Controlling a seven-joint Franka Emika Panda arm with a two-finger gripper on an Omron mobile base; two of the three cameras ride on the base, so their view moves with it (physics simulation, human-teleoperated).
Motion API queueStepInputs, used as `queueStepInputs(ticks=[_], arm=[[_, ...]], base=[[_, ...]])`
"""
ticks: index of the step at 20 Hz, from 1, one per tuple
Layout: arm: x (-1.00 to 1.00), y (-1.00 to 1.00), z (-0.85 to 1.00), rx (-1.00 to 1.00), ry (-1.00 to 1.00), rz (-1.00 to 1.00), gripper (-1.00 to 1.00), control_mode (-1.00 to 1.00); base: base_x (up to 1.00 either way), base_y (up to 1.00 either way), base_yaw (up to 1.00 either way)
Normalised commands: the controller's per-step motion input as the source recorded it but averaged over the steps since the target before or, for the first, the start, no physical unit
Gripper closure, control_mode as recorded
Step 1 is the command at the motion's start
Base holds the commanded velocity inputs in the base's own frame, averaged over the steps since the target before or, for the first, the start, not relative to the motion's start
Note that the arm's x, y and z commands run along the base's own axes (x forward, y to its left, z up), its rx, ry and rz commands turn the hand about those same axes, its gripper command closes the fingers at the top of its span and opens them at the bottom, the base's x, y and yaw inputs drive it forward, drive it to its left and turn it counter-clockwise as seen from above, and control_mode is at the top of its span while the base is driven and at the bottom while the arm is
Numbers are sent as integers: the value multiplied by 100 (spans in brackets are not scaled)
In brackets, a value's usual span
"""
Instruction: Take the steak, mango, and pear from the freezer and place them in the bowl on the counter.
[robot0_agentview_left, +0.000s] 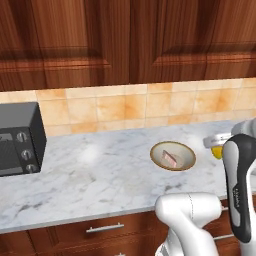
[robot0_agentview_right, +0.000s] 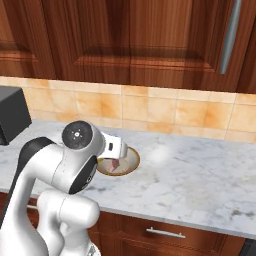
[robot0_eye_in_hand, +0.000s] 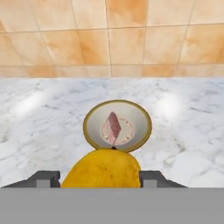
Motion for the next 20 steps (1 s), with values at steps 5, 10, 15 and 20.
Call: queueStepInputs(ticks=[5,10,15,20], arm=[[17,1,-57,0,0,0,100,-100],[44,21,-54,0,0,0,100,-100],[42,17,-46,0,0,0,100,-100],[46,0,-46,0,1,0,100,-100]], base=[[0,0,0],[0,0,0],[0,0,0],[0,0,0]])
